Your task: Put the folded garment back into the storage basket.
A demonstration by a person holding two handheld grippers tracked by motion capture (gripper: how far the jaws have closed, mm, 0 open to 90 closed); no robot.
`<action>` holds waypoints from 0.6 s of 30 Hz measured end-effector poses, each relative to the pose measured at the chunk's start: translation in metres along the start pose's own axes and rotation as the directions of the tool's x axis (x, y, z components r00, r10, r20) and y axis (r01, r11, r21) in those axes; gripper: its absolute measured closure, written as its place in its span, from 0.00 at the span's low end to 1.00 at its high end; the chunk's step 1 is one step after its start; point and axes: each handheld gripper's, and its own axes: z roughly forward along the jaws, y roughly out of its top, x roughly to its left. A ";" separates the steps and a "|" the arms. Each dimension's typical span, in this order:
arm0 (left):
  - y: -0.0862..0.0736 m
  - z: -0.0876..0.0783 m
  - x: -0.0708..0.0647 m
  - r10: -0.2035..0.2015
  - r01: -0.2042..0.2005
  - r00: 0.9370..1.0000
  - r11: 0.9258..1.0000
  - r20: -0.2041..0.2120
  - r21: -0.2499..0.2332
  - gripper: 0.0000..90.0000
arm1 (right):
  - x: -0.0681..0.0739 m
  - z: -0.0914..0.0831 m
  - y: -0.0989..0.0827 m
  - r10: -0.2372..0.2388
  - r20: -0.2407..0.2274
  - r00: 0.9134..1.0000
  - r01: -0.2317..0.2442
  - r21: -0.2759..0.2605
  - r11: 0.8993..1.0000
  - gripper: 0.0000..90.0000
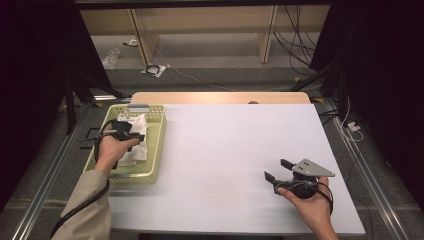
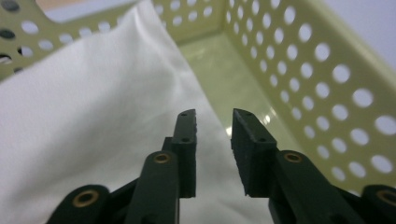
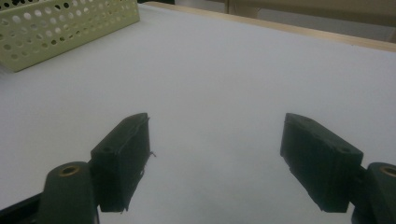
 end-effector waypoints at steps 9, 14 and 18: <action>0.004 -0.014 -0.013 -0.053 0.056 0.998 0.987 0.026 -0.149 0.51 | 0.000 0.000 0.000 0.000 0.000 1.000 0.000 -0.007 1.000 0.28; 0.005 -0.024 -0.022 -0.066 0.079 0.996 0.972 0.067 -0.221 0.42 | -0.001 -0.001 0.000 -0.002 0.002 1.000 0.002 -0.001 1.000 0.28; 0.004 -0.030 -0.031 -0.060 0.090 0.990 0.963 0.124 -0.255 0.35 | -0.001 -0.001 0.000 -0.003 0.002 1.000 0.003 -0.001 1.000 0.28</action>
